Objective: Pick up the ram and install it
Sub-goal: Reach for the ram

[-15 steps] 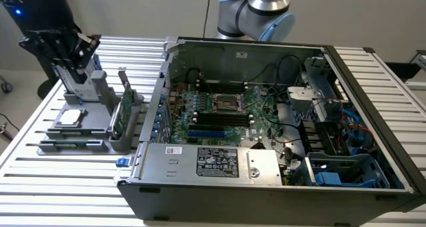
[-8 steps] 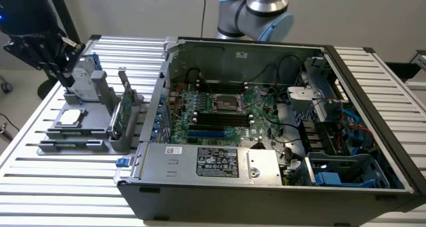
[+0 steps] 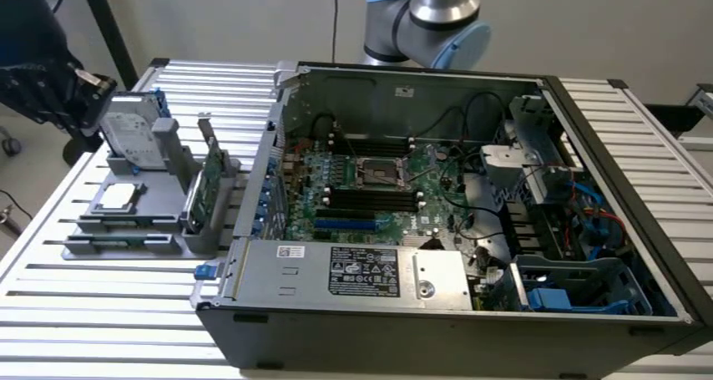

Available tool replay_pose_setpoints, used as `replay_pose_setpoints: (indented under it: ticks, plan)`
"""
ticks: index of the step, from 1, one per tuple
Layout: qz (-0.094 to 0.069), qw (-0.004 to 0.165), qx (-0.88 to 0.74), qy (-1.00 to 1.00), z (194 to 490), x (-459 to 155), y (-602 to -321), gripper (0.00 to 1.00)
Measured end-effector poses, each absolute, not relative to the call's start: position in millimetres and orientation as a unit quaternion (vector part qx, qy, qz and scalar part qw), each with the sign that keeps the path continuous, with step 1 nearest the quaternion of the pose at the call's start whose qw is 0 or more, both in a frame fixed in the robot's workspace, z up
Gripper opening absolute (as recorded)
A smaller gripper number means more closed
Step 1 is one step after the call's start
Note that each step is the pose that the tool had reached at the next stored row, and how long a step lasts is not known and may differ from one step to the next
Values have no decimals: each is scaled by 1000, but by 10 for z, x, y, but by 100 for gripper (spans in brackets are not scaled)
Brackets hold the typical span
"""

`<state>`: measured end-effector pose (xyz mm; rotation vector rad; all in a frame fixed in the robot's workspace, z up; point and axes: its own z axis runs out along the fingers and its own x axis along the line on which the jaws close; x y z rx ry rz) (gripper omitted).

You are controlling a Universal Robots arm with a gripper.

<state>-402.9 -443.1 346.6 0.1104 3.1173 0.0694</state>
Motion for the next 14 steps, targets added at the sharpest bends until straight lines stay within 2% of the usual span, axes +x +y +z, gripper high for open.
replay_pose_setpoints:
  ticks: [5,14]
  plan:
    - [21,10,35,999,3439,-4145,-4454,11]
    - [7,10,3,1000,3392,-4157,-4454,11]
